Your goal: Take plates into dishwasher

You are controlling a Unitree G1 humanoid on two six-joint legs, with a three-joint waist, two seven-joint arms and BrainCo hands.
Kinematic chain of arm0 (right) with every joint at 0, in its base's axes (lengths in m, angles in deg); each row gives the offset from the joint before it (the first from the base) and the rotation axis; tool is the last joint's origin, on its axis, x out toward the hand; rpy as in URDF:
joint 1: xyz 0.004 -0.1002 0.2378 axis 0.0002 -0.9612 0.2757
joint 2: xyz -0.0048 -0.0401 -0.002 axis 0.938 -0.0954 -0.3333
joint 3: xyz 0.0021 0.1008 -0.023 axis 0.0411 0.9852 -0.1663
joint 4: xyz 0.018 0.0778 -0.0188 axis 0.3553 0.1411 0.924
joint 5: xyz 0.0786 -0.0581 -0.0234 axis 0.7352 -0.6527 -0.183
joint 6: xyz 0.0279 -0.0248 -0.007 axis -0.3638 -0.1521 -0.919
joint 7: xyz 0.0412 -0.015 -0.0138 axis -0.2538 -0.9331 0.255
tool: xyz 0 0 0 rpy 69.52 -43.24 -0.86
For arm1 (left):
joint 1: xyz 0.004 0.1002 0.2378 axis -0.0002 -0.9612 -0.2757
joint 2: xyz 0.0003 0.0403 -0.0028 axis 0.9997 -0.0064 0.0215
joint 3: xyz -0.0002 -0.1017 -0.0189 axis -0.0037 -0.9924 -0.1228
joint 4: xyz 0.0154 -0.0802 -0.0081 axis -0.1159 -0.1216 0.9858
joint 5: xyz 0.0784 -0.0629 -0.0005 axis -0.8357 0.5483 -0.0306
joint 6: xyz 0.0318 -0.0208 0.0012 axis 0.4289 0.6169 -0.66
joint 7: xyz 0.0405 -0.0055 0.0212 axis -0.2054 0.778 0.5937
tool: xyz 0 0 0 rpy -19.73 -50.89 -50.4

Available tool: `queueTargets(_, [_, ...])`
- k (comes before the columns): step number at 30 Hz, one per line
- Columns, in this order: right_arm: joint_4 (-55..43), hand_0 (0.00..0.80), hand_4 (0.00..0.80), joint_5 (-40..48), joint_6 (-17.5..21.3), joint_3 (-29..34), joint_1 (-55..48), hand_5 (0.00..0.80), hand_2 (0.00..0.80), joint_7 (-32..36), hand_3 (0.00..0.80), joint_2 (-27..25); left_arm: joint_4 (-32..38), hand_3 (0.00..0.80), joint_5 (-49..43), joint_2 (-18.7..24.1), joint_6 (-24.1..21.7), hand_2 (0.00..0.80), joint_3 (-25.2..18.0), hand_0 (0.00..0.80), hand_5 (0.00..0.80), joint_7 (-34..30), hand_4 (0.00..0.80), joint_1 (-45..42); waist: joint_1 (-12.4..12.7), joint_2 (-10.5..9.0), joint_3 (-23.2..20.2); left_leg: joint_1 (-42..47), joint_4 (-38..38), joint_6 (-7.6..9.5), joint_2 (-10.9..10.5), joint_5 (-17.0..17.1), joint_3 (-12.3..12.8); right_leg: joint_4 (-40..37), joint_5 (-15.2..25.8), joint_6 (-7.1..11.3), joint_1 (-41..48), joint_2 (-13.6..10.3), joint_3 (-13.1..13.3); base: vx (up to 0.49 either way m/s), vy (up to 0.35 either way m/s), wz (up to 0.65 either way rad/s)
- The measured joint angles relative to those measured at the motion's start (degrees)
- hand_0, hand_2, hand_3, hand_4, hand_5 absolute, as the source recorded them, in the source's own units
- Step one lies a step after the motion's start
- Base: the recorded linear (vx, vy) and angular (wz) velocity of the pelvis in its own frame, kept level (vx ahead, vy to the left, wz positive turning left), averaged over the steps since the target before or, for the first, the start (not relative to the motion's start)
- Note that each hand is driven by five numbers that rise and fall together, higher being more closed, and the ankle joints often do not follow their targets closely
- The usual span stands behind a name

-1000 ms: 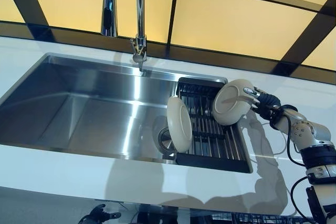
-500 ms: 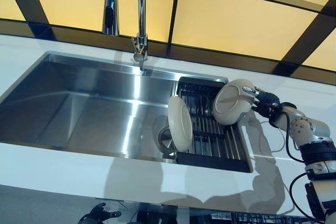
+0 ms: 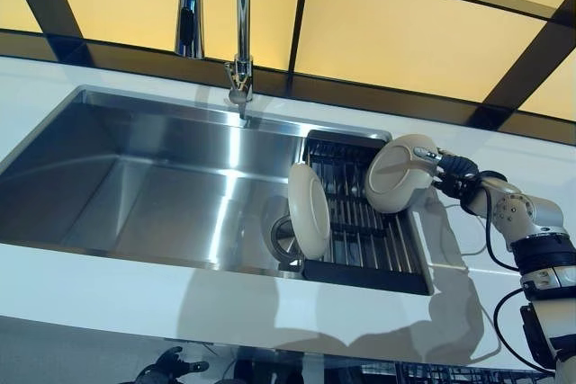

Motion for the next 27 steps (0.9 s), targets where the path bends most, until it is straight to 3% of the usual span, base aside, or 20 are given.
queueTargets(3, [0.0,0.132,0.132,-0.53,-0.07,-0.43,0.27,0.132,0.132,-0.02,0.132,0.02,0.22,0.0,0.01,0.0,0.0,0.0,0.07,0.0,0.0,0.0,0.0,0.21,0.05,0.01,0.0,0.01,0.0,-0.03,0.0,0.02,0.01,0.03,0.0,0.0,0.0,0.0,-0.01,0.0,0.0,0.0])
queueTargets(6, [0.01,0.264,0.264,-0.93,-0.64,-1.11,0.28,0.264,0.264,0.02,0.264,0.05,0.22,0.0,0.01,0.0,0.02,0.0,0.07,0.0,0.0,0.0,0.0,0.2,0.04,0.01,0.0,0.02,0.0,-0.01,0.0,0.01,0.01,0.05,0.0,0.0,0.0,-0.01,-0.01,0.0,0.0,0.0])
queueTargets(8, [0.14,0.408,0.408,-1.39,-1.17,-1.31,0.28,0.408,0.408,-0.04,0.408,0.48,0.29,0.0,0.01,0.0,0.02,0.0,0.08,0.0,0.0,0.01,0.0,0.2,0.05,0.06,0.04,0.01,0.01,-0.03,0.0,0.02,0.0,0.04,0.0,0.0,0.0,-0.01,-0.02,0.0,0.0,0.0])
queueTargets(10, [0.25,0.43,0.43,-1.39,-1.46,-1.44,0.28,0.43,0.43,0.11,0.43,1.08,0.28,0.0,0.01,0.01,0.04,0.0,0.07,0.0,0.0,0.01,0.0,0.2,0.03,0.09,0.06,0.01,0.01,-0.03,0.0,0.02,0.0,0.03,0.0,0.0,0.0,-0.01,-0.02,0.0,0.0,0.0])
queueTargets(11, [0.2,0.486,0.486,-1.42,-1.43,-1.38,0.29,0.486,0.486,0.09,0.486,1.48,0.28,0.0,0.01,0.01,0.04,0.0,0.08,0.0,0.0,0.01,0.0,0.2,0.02,0.09,0.06,0.02,0.01,-0.04,0.0,0.02,0.0,0.03,0.0,0.0,0.01,-0.01,-0.02,0.0,0.0,0.0])
queueTargets(14, [0.28,0.552,0.552,-1.51,-1.69,-1.38,0.29,0.552,0.552,0.33,0.552,1.83,0.28,0.0,0.01,0.02,0.02,0.0,0.08,0.0,0.0,0.01,0.0,0.26,-0.01,0.11,0.07,0.02,0.01,-0.06,-0.01,0.04,0.01,0.05,0.0,0.0,0.0,-0.03,-0.02,0.0,0.0,0.0])
queueTargets(20, [0.24,0.631,0.631,-2.14,-1.77,-1.8,0.29,0.631,0.631,0.34,0.631,2.25,0.28,0.0,0.01,0.01,0.04,0.0,0.12,0.0,0.0,0.01,0.0,0.41,0.14,0.13,0.09,0.0,0.01,0.06,-0.01,-0.04,-0.03,0.1,0.0,0.0,-0.02,-0.04,-0.05,0.0,0.0,0.0])
queueTargets(23, [0.2,0.8,0.8,-2.15,-1.76,-1.83,0.29,0.8,0.8,0.36,0.8,2.25,0.28,0.0,0.02,0.02,0.04,0.0,0.12,0.0,0.0,0.01,0.0,0.52,0.1,0.15,0.09,-0.03,0.02,0.06,-0.02,-0.04,-0.03,0.1,0.0,0.0,-0.06,-0.05,-0.05,0.0,0.0,0.0])
queueTargets(27, [-0.02,0.8,0.8,-2.62,-1.67,-2.39,0.3,0.8,0.8,0.29,0.8,2.25,0.28,0.0,0.02,0.02,0.07,0.0,0.12,0.0,0.0,0.01,0.0,0.59,0.1,0.18,0.12,-0.06,0.02,0.05,-0.02,-0.04,-0.02,0.11,0.0,0.0,-0.1,-0.04,-0.05,0.0,0.0,0.0])
